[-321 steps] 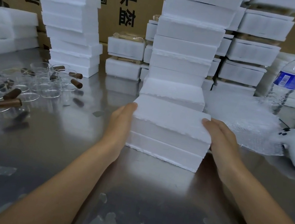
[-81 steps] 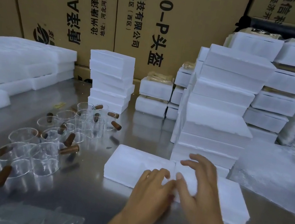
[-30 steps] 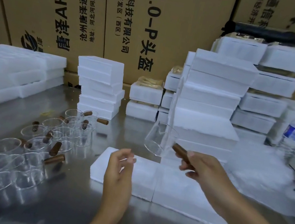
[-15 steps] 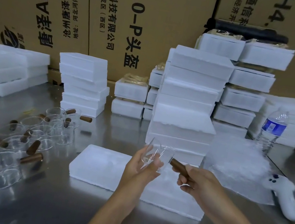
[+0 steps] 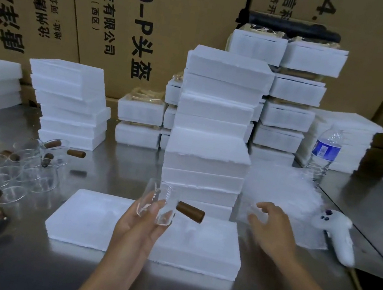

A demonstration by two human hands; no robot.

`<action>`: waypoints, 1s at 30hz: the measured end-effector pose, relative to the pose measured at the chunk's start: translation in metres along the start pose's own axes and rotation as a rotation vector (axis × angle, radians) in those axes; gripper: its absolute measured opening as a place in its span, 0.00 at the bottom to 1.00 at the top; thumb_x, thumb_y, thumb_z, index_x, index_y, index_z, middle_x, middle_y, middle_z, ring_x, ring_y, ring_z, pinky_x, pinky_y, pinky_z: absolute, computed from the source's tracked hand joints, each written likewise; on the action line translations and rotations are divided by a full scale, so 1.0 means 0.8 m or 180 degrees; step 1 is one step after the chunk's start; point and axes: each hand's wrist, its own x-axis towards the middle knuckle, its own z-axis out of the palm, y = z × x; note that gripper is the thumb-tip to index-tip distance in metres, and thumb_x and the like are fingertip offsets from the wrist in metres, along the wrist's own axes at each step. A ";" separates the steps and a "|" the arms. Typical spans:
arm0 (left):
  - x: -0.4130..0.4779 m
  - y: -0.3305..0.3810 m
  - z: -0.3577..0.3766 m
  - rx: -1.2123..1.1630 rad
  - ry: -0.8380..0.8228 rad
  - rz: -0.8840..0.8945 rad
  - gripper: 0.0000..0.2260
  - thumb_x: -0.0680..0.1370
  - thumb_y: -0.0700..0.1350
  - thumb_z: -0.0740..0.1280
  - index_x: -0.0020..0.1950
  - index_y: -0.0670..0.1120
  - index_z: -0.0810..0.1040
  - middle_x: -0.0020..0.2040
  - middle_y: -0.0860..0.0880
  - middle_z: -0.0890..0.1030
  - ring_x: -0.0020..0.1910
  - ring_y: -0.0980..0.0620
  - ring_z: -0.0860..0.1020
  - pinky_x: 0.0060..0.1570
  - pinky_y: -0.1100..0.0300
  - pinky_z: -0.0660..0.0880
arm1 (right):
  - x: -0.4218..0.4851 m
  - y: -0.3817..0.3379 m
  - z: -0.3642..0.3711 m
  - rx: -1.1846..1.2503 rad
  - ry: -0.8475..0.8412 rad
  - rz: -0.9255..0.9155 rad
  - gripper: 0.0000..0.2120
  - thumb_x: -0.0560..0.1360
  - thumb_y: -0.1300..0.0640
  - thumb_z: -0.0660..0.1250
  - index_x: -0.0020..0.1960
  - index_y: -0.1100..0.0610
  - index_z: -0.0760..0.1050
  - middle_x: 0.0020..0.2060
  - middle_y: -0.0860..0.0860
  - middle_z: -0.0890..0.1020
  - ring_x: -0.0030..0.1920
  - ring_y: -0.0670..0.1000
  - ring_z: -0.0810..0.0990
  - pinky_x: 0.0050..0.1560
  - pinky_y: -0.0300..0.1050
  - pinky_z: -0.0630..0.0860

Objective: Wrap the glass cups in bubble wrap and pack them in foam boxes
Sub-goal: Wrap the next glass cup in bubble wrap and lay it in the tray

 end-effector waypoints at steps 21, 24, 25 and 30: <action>0.001 0.013 0.001 -0.0493 -0.0167 -0.0026 0.32 0.52 0.60 0.82 0.52 0.49 0.84 0.51 0.47 0.83 0.48 0.48 0.83 0.42 0.60 0.79 | -0.096 -0.078 0.004 0.1725 0.1579 -0.1803 0.06 0.78 0.51 0.57 0.44 0.49 0.69 0.48 0.48 0.70 0.54 0.34 0.68 0.57 0.27 0.63; -0.002 0.020 0.002 -0.0716 -0.0265 -0.0003 0.34 0.55 0.59 0.82 0.56 0.45 0.80 0.53 0.45 0.82 0.49 0.48 0.83 0.44 0.60 0.79 | -0.124 -0.100 0.015 0.1068 0.0637 -0.2634 0.12 0.81 0.48 0.52 0.47 0.51 0.71 0.59 0.51 0.71 0.63 0.42 0.68 0.65 0.36 0.62; -0.003 0.021 0.000 -0.0845 -0.0276 -0.0005 0.34 0.57 0.58 0.81 0.57 0.45 0.79 0.54 0.44 0.82 0.49 0.48 0.82 0.44 0.60 0.79 | -0.129 -0.104 0.021 0.0778 0.0351 -0.2774 0.14 0.81 0.49 0.50 0.47 0.52 0.72 0.61 0.50 0.72 0.65 0.45 0.68 0.68 0.40 0.61; -0.001 0.029 -0.013 -0.1461 -0.0037 -0.0007 0.21 0.73 0.54 0.64 0.60 0.43 0.76 0.58 0.42 0.78 0.49 0.48 0.82 0.46 0.60 0.80 | -0.136 -0.105 0.039 -0.0201 -0.0813 -0.2799 0.11 0.81 0.54 0.56 0.51 0.54 0.76 0.66 0.47 0.73 0.71 0.44 0.64 0.74 0.47 0.45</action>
